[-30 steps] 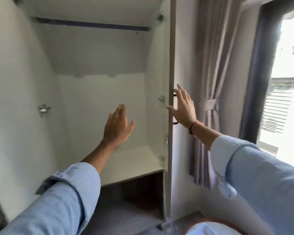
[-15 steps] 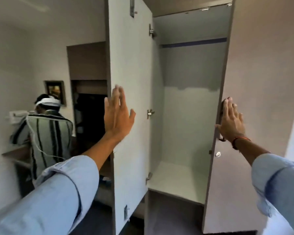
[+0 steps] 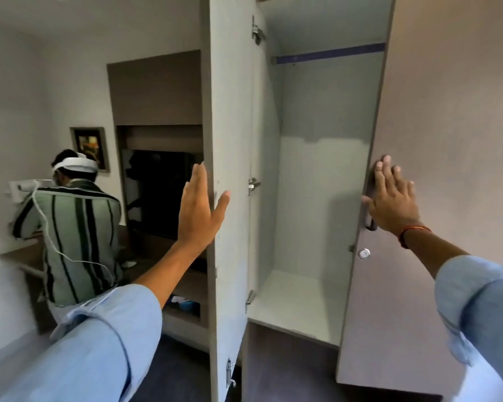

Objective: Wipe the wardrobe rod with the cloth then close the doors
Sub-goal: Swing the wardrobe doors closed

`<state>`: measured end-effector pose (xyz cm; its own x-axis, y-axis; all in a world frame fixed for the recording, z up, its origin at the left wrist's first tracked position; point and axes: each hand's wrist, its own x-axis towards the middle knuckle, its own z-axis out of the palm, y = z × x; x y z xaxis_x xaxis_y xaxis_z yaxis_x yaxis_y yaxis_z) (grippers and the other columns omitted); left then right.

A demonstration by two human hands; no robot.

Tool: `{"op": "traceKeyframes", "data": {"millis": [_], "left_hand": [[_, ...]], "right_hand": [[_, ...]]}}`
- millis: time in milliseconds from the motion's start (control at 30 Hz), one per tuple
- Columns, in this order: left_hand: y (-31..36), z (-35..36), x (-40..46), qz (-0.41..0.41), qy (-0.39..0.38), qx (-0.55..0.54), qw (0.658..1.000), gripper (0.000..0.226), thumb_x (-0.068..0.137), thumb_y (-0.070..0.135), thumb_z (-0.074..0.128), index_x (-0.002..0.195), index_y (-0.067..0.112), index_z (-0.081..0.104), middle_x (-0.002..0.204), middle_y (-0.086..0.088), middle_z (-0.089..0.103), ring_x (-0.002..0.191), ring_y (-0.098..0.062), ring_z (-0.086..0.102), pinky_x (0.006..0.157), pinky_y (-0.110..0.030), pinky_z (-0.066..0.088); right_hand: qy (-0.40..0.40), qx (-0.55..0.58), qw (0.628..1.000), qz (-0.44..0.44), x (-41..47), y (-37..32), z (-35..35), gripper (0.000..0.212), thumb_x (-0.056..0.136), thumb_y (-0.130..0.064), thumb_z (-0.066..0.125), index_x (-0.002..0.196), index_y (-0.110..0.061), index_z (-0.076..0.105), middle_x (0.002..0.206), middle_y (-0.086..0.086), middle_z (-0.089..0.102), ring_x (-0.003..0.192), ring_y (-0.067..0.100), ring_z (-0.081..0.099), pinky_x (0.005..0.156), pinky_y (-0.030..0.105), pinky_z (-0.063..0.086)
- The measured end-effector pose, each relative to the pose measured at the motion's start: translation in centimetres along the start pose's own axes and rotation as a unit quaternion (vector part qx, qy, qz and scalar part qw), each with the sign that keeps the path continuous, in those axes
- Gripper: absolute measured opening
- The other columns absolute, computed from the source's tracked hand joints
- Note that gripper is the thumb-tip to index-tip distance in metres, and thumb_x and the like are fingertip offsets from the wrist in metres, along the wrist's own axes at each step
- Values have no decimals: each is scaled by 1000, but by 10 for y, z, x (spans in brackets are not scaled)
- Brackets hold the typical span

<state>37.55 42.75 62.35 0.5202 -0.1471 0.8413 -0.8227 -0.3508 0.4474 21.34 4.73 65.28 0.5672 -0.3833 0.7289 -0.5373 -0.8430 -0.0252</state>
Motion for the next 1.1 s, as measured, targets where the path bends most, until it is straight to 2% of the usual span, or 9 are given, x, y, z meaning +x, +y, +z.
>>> {"op": "traceKeyframes", "data": {"millis": [33, 67, 167, 267, 400, 600, 800, 1000, 1100], "left_hand": [[10, 19, 0, 42, -25, 10, 999, 72, 99, 50, 40, 155, 22, 5, 165, 5, 8, 152, -12, 8, 125, -43, 14], [22, 24, -3, 75, -34, 11, 997, 67, 101, 48, 36, 155, 20, 8, 163, 8, 8, 152, -9, 7, 125, -43, 14], [37, 36, -9, 170, -20, 57, 984, 59, 105, 34, 33, 155, 11, 13, 164, -1, 16, 152, -14, 13, 124, -44, 19], [55, 77, -6, 202, -41, 97, 974, 58, 104, 27, 34, 156, 11, 13, 165, -3, 14, 152, -16, 18, 123, -43, 24], [91, 162, 14, 196, -91, 106, 971, 59, 103, 12, 35, 156, 13, 10, 166, -4, 11, 152, -19, 18, 121, -47, 25], [109, 242, 43, 182, -130, 101, 969, 60, 101, 10, 36, 156, 11, 11, 166, -8, 10, 152, -26, 16, 123, -47, 21], [108, 280, 65, 174, -159, 139, 962, 64, 101, 15, 42, 155, 11, 8, 165, -11, 7, 152, -28, 15, 123, -51, 20], [112, 299, 78, 151, -187, 168, 956, 78, 94, 4, 52, 155, 10, 4, 166, -11, 2, 153, -28, 10, 123, -51, 18], [118, 296, 85, 142, -226, 179, 947, 87, 91, 4, 59, 155, 10, 1, 166, -11, -1, 153, -28, 7, 124, -51, 15]], "right_hand": [[-1, -13, 1000, 21, 5, 5, 7, 82, 94, -37, 55, 157, -6, 12, 168, 12, 2, 151, 39, 18, 116, 61, 26], [-1, -26, 1000, -4, 4, 7, 11, 79, 95, -36, 51, 156, -5, 12, 168, 13, 1, 150, 40, 18, 115, 60, 27], [-16, -50, 997, -56, 8, -13, 11, 74, 98, -31, 46, 156, -1, 11, 167, 18, -2, 150, 41, 18, 116, 59, 27], [-41, -74, 993, -85, 10, -29, 17, 73, 99, -28, 45, 156, -1, 9, 166, 20, -2, 150, 43, 18, 119, 56, 25], [-36, -86, 994, -52, 23, -27, 27, 72, 101, -30, 42, 157, -5, 4, 167, 16, -6, 151, 41, 15, 122, 54, 22], [-20, -98, 994, -40, 46, -17, 55, 72, 103, -38, 36, 158, -10, -2, 167, 12, -12, 154, 37, 8, 123, 55, 18], [-7, -84, 996, -39, 59, -11, 82, 68, 104, -36, 34, 158, -10, 1, 167, 10, -10, 154, 35, 3, 124, 54, 17], [3, -72, 996, -57, 61, -4, 83, 65, 104, -32, 33, 158, -10, 5, 168, 9, -8, 154, 36, 5, 124, 55, 18], [-70, -37, 994, -75, 61, 3, 58, 65, 103, -22, 37, 158, -10, 6, 168, 9, -9, 154, 35, 5, 124, 54, 18]]}}
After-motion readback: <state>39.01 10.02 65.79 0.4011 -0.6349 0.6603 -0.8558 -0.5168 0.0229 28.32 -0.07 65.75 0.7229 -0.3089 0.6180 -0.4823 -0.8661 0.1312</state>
